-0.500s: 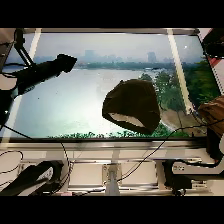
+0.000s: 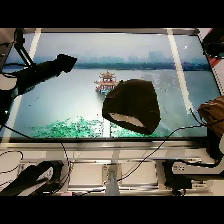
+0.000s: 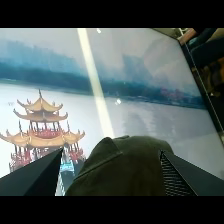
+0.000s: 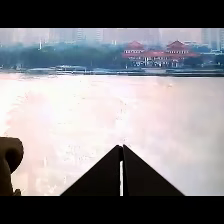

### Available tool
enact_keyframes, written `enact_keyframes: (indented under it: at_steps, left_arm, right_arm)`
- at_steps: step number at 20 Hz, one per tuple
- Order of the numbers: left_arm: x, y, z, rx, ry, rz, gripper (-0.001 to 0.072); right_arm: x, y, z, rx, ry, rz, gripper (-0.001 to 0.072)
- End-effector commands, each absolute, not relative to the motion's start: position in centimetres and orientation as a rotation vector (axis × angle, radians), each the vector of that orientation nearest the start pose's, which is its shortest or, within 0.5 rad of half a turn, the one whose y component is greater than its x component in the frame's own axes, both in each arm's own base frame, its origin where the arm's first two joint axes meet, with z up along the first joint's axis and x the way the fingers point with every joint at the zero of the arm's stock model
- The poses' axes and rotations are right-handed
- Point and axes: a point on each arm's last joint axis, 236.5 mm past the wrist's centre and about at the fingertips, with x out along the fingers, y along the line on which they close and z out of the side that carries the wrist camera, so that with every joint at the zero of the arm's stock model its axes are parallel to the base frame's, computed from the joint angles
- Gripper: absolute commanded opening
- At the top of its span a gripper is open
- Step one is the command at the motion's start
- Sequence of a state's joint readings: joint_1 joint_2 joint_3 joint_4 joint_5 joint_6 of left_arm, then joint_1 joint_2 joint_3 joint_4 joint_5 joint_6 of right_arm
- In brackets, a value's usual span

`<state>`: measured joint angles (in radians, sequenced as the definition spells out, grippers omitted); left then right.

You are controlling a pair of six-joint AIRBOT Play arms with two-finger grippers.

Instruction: Fold the clothes and pants, and hang the long-sleeved shirts on hangers.

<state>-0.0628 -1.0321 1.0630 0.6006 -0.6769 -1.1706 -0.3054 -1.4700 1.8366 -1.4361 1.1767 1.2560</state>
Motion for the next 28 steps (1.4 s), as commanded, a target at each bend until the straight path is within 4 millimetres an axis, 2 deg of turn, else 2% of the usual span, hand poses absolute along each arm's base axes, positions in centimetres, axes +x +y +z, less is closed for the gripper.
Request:
enact_keyframes:
  at_steps: [1, 5, 9, 12, 15, 17, 19, 21, 23, 25, 27, 28]
  left_arm:
    - [42.8, -14.9, 19.8, -0.526, 0.52, -0.5, 0.0693]
    - [42.8, -14.9, 19.8, -0.525, 0.519, -0.499, 0.0693]
    - [42.8, -14.8, 19.8, -0.526, 0.518, -0.498, 0.0693]
    - [42.7, -15.0, 19.9, -0.557, 0.524, -0.499, 0.0694]
    - [41.9, -15.5, 19.6, -0.518, 0.549, -0.537, 0.0693]
    - [40.7, -16.0, 20.0, -0.384, 0.522, -0.599, 0.0693]
    - [39.1, -16.0, 21.6, -0.218, 0.452, -0.658, 0.0693]
    - [37.8, -14.8, 24.0, -0.153, 0.381, -0.65, 0.0694]
    - [36.5, -12.8, 24.5, -0.07, 0.377, -0.609, 0.0694]
    - [35.0, -10.2, 22.1, 0.032, 0.489, -0.545, 0.0694]
    - [33.3, -7.3, 18.6, 0.081, 0.664, -0.462, 0.0694]
    - [32.5, -6.6, 17.4, 0.09, 0.728, -0.45, 0.0694]
  right_arm:
    - [49.5, -12.5, 19.4, -0.077, 0.803, -0.065, 0.0016]
    - [49.5, -12.4, 19.4, -0.074, 0.802, -0.064, 0.0016]
    - [49.7, -11.5, 19.6, -0.041, 0.791, -0.033, 0.0017]
    - [49.7, -9.5, 19.5, 0.091, 0.794, 0.003, 0.0017]
    - [47.0, -10.1, 16.7, 0.048, 0.946, 0.012, 0.0017]
    - [45.4, -10.4, 14.5, 0.086, 1.028, 0.018, 0.0017]
    - [43.9, -10.6, 13.4, 0.105, 1.064, 0.011, 0.0017]
    - [41.7, -10.1, 12.8, 0.076, 1.098, 0.039, 0.0017]
    - [39.2, -9.2, 12.5, 0.057, 1.113, 0.065, 0.0017]
    - [36.6, -7.9, 11.9, 0.052, 1.118, 0.084, 0.0017]
    - [33.4, -5.9, 11.2, 0.077, 1.117, 0.108, 0.0017]
    - [31.9, -5.3, 10.6, 0.083, 1.121, 0.111, 0.0017]
